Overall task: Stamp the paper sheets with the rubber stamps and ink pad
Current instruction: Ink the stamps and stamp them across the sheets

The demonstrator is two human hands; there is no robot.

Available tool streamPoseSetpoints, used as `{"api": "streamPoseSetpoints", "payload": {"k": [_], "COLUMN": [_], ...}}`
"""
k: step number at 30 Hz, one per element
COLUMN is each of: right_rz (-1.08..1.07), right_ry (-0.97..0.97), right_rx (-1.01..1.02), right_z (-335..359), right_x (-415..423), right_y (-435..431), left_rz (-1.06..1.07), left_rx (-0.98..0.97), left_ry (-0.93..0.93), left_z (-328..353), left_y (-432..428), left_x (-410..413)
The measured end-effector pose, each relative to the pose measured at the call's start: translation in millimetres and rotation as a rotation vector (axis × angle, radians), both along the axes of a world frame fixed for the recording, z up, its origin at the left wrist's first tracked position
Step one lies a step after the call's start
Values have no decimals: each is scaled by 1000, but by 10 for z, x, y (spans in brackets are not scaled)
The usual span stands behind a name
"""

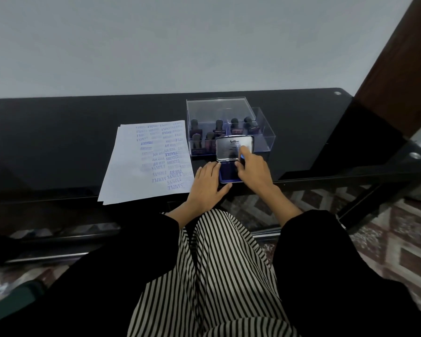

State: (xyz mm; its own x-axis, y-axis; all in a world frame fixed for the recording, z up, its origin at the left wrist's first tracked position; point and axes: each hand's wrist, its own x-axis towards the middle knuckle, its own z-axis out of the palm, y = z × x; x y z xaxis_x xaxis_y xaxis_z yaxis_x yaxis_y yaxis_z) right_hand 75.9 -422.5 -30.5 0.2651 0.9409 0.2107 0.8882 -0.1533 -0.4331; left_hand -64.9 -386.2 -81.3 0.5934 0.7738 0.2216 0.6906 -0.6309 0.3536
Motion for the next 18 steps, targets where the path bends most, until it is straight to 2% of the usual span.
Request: {"api": "streamPoseSetpoints", "payload": {"k": [9,18], "right_rz": [-11,-10], "right_ry": [-14,46], "right_rx": [111,-36], "right_z": [-114,-15], "right_x": [-28,37], "right_y": [-66,119], "left_rz": [5,-10], "left_rx": [-26,-39], "left_ry": [-68,-67], "left_z": [9,57], "left_y": [6,2], "left_x": [11,-11]}}
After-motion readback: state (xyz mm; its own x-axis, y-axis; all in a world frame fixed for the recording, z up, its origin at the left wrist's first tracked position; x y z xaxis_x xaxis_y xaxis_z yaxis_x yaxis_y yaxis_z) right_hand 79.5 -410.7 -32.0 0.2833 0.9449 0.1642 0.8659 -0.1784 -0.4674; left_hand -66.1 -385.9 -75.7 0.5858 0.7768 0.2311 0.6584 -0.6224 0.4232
